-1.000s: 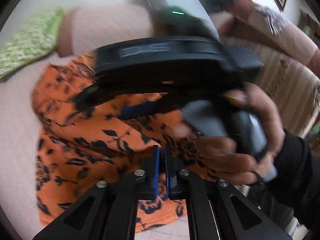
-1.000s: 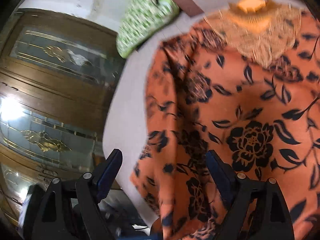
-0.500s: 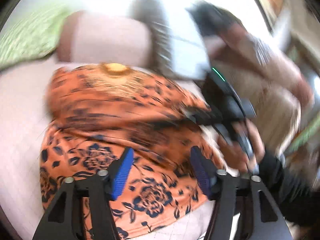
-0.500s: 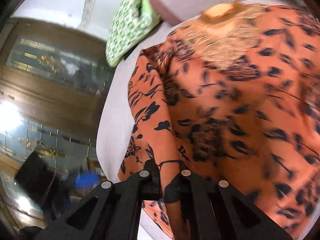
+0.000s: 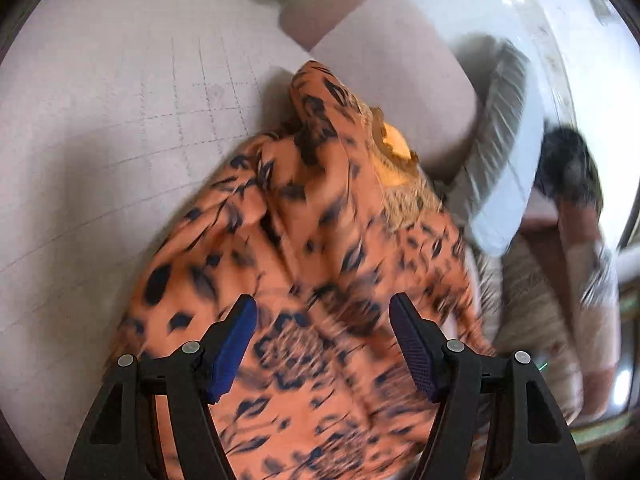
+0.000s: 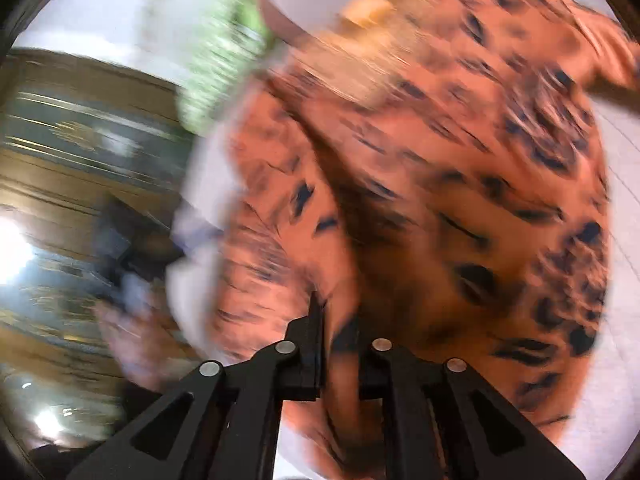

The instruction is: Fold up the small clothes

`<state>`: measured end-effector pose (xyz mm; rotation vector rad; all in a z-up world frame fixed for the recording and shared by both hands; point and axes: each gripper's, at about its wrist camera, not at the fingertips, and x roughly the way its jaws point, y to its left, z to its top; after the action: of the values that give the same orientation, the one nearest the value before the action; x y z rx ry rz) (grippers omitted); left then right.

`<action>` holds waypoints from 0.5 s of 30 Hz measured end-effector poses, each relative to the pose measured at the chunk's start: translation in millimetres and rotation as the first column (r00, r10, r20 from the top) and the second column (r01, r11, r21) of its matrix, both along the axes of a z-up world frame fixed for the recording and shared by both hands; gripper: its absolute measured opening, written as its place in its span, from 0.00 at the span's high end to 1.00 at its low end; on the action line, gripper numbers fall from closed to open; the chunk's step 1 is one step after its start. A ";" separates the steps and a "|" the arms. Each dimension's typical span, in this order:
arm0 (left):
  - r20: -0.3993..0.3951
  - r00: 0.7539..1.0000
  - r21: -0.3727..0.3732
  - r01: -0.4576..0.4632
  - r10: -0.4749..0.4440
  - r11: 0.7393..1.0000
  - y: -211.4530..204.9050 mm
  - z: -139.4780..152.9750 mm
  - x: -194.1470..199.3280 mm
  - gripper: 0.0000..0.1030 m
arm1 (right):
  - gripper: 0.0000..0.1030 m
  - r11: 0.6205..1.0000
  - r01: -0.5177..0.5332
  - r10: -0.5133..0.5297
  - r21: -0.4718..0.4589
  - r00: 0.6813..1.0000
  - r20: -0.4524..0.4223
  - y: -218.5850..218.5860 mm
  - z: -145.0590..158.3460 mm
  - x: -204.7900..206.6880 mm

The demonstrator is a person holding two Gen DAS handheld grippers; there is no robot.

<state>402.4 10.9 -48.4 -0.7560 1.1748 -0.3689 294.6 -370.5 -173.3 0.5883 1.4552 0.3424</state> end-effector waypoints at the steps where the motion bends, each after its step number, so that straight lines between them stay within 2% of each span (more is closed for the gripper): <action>1: -0.015 1.000 -0.025 -0.016 0.016 1.000 1.3 -2.5 11.2 0.34 | 0.90 1.000 0.008 -0.007 0.003 0.999 -0.048 -1.4 -8.8 -3.5; 3: -0.024 0.998 -0.041 -0.055 0.054 0.998 6.3 -9.7 31.9 0.34 | 0.93 0.999 0.014 -0.013 0.032 0.999 -0.030 -7.1 -2.4 -7.2; 4: -0.020 0.998 -0.030 -0.061 0.061 0.998 6.0 -16.3 41.4 0.34 | 0.94 1.000 0.005 -0.005 0.007 1.000 -0.016 -8.6 4.1 -6.4; 7: -0.032 0.996 -0.013 -0.085 0.084 0.996 7.5 -31.7 64.6 0.35 | 0.88 0.980 -0.069 0.067 -0.186 0.998 -0.020 -6.5 9.7 -7.5; 8: -0.039 0.995 -0.045 -0.094 0.092 0.995 9.5 -38.9 68.9 0.38 | 0.88 0.979 -0.068 0.068 -0.190 0.998 -0.005 -8.5 13.7 -6.1; 10: -0.053 0.992 -0.118 -0.123 0.118 0.985 16.0 -50.0 73.2 0.41 | 0.85 0.980 -0.065 0.085 -0.186 0.992 0.097 -0.6 39.3 -2.2; 12: -0.071 0.989 -0.168 -0.140 0.130 0.976 18.7 -55.5 77.9 0.43 | 0.64 0.985 -0.097 0.121 -0.141 0.977 0.174 14.7 66.9 11.4; 13: -0.074 0.989 -0.186 -0.141 0.129 0.972 17.4 -55.4 80.6 0.44 | 0.46 0.987 -0.115 0.138 -0.115 0.968 0.211 23.6 77.9 26.9; 14: -0.084 0.988 -0.196 -0.147 0.133 0.970 16.3 -57.1 82.6 0.46 | 0.38 0.985 -0.137 0.159 -0.106 0.959 0.233 30.4 84.7 43.1; 15: -0.098 0.986 -0.199 -0.155 0.138 0.968 13.9 -58.7 85.9 0.47 | 0.38 0.979 -0.173 0.194 -0.103 0.950 0.244 40.7 89.5 61.3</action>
<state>488.3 24.8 -107.0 -1.0424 1.1616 -0.3414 356.0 -329.8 -83.8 0.3301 1.2726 0.4850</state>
